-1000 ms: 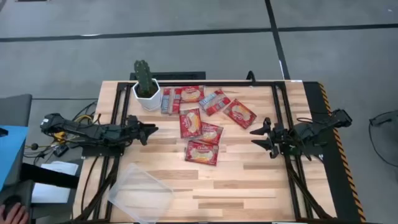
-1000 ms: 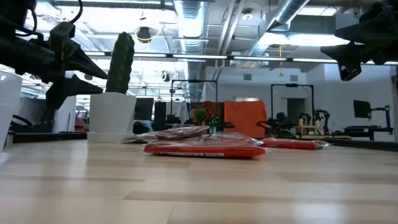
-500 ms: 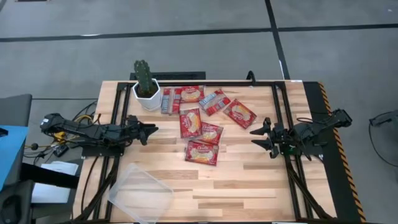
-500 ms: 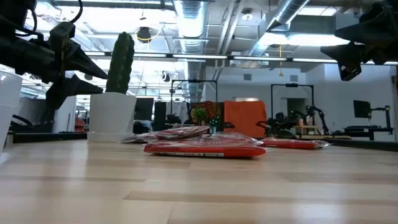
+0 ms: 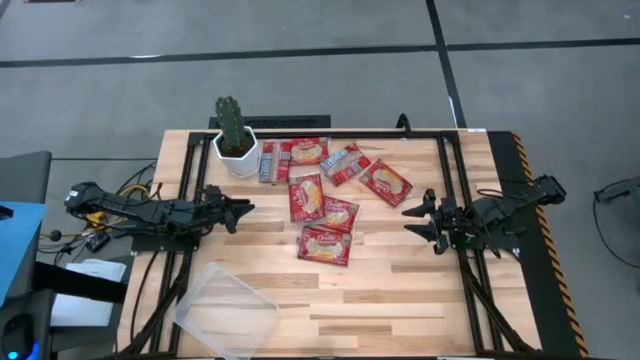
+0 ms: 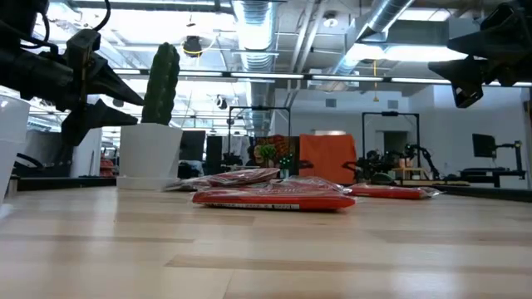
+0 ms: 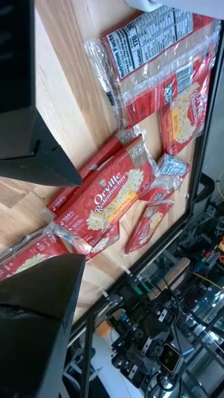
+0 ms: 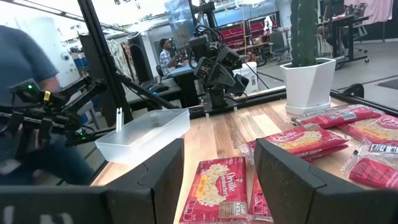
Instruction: Sort popcorn bags into baskets
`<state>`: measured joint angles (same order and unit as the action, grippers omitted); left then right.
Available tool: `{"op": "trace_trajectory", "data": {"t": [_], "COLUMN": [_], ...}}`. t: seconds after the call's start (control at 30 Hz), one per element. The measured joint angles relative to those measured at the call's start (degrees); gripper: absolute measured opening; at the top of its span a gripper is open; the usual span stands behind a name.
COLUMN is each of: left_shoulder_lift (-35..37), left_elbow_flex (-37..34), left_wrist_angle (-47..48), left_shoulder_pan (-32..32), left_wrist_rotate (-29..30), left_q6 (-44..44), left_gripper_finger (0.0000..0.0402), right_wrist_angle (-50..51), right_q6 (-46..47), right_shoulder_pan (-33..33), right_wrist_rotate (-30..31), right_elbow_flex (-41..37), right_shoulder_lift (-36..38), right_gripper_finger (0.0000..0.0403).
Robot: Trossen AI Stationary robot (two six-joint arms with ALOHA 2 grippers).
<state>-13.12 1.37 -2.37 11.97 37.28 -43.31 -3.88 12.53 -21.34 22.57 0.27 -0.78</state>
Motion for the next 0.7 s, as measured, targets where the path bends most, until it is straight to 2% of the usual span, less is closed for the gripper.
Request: {"op": "trace_trajectory", "data": {"t": [0.3,0.4,0.7], "left_shoulder_lift": [0.02,0.0,0.0], "left_elbow_flex": [-0.02,-0.04,-0.04], "left_wrist_angle": [-0.02,-0.77,-0.78], "left_shoulder_pan": [0.02,-0.13,-0.12], "left_wrist_rotate": [-0.02,0.46,-1.39], "left_q6": [0.0,2.51,1.89], "left_gripper_finger": [0.0177,0.0177,0.0177], "right_wrist_angle": [0.0,-0.02,-0.02], "right_q6": [0.0,-0.01,-0.01], "right_shoulder_pan": [0.0,0.02,0.0], "right_wrist_rotate": [0.0,0.0,0.0], "right_elbow_flex": [0.02,0.01,0.02], "right_shoulder_lift": [-0.02,-0.01,0.0], "right_gripper_finger": [0.0221,0.0221,0.0221]}}
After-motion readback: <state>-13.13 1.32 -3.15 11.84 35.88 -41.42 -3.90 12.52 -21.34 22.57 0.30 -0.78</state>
